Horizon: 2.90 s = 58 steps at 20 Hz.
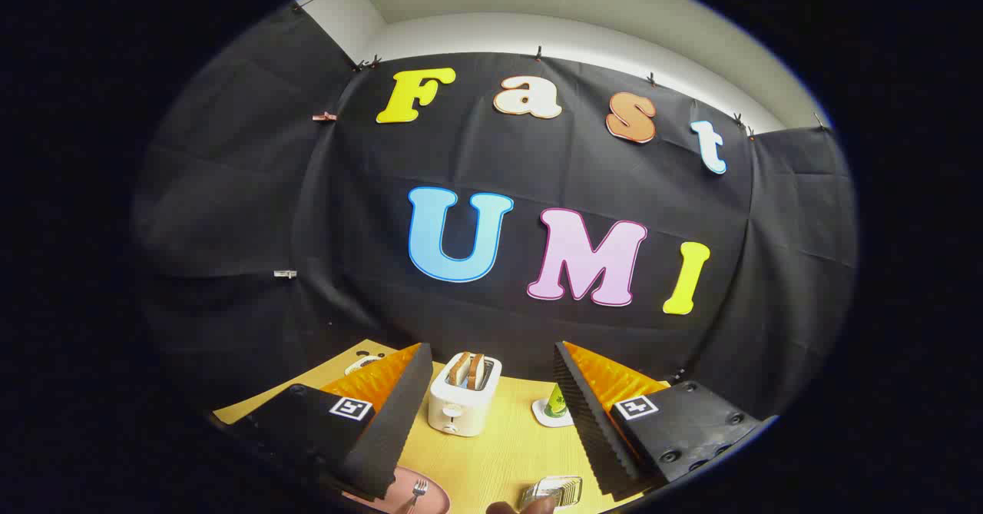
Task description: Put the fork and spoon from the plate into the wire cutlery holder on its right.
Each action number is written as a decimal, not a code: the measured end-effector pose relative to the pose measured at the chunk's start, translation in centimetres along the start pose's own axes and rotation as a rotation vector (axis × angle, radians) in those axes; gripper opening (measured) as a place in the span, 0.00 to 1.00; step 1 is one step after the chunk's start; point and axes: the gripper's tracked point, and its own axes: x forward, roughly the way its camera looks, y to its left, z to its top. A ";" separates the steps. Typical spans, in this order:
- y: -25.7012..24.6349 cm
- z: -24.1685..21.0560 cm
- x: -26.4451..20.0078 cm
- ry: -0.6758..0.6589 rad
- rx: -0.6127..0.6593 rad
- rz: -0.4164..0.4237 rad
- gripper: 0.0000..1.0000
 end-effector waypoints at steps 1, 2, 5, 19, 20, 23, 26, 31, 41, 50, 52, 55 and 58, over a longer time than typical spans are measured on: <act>0.0 0.0 0.0 -0.001 0.000 -0.001 0.98; 0.0 -0.1 0.0 0.000 -0.001 -0.001 0.98; 0.0 -0.1 0.1 0.002 0.000 -0.001 0.98; 3.7 -8.0 -0.6 0.304 0.005 0.147 0.98; 4.3 -10.2 -1.1 0.389 0.005 0.175 0.98; 6.4 -16.4 -3.5 0.641 0.013 0.254 0.97; 7.9 -22.3 -6.6 0.866 -0.020 0.330 0.97; 10.5 -29.7 -10.7 1.112 -0.057 0.442 0.95; 12.6 -38.2 -11.3 1.292 -0.060 0.389 0.65; 12.5 -39.1 -10.5 1.285 -0.014 0.381 0.14; 11.2 -37.7 -9.9 1.253 -0.013 0.377 0.14; 8.4 -35.0 -9.4 1.223 -0.037 0.395 0.14; 4.3 -31.9 -9.3 1.223 -0.070 0.436 0.14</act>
